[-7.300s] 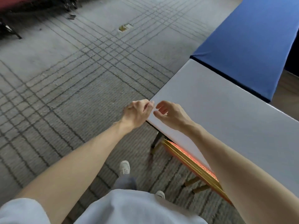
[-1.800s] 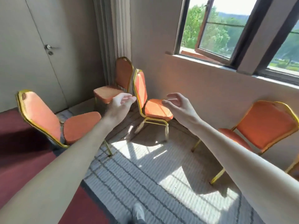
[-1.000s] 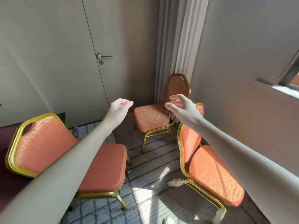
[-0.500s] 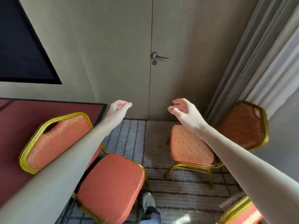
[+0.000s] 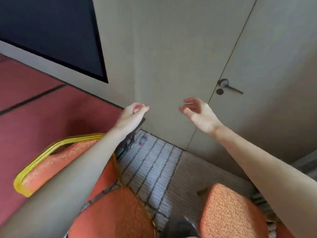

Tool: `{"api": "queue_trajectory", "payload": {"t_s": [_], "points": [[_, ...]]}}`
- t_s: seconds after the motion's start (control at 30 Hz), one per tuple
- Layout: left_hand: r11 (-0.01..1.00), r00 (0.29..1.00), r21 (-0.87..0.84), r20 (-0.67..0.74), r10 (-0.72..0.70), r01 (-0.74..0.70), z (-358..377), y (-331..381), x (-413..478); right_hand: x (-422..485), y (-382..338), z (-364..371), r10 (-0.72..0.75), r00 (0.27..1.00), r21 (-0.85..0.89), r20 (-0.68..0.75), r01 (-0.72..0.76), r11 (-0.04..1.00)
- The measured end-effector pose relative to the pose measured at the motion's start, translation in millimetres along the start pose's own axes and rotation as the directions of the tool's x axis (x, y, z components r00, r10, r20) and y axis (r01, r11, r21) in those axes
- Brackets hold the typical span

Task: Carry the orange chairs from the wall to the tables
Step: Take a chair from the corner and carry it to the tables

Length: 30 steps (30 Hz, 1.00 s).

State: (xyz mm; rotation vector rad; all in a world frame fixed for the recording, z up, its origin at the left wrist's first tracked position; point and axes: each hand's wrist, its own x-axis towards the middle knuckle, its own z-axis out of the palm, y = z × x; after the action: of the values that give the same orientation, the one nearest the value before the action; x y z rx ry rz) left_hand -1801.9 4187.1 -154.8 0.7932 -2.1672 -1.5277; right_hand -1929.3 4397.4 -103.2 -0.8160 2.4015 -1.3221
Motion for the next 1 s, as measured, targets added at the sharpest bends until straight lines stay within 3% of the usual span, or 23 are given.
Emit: {"api": "queue_trajectory", "payload": {"t_s": [0.17, 0.3, 0.43, 0.53, 0.7, 0.73, 0.83, 1.0], "points": [[0.988, 0.961, -0.011, -0.228, -0.154, 0.156, -57, -46, 35, 111, -11, 70, -0.092, 0.971, 0.041, 0.221, 0.085, 0.996], [0.951, 0.860, -0.065, -0.411, -0.302, 0.303, -85, -77, 54, 196, -15, 141, -0.201, 0.878, 0.103, 0.433, 0.173, 0.979], [0.891, 0.674, -0.159, -0.602, -0.429, 0.425, -94, -99, 79, 266, -9, 194, -0.301, 0.719, 0.145, 0.627, 0.272, 0.951], [0.836, 0.493, -0.270, -0.705, -0.510, 0.478, -91, -100, 113, 327, -8, 215, -0.324, 0.578, 0.146, 0.749, 0.333, 0.932], [0.758, 0.206, -0.378, -0.811, -0.548, 0.532, -89, -108, 140, 384, -15, 237, -0.330, 0.460, 0.134, 0.824, 0.407, 0.903], [0.730, 0.124, -0.421, -0.817, -0.563, 0.539, -88, -109, 140, 392, -20, 247, -0.343, 0.415, 0.151, 0.843, 0.430, 0.890], [0.650, -0.026, -0.526, -0.787, -0.616, 0.549, -87, -120, 128, 396, -34, 266, -0.363, 0.333, 0.193, 0.870, 0.448, 0.873], [0.530, -0.197, -0.744, -0.638, -0.745, 0.406, -81, -133, 103, 384, -51, 310, -0.387, 0.146, 0.255, 0.910, 0.539, 0.803]]}}
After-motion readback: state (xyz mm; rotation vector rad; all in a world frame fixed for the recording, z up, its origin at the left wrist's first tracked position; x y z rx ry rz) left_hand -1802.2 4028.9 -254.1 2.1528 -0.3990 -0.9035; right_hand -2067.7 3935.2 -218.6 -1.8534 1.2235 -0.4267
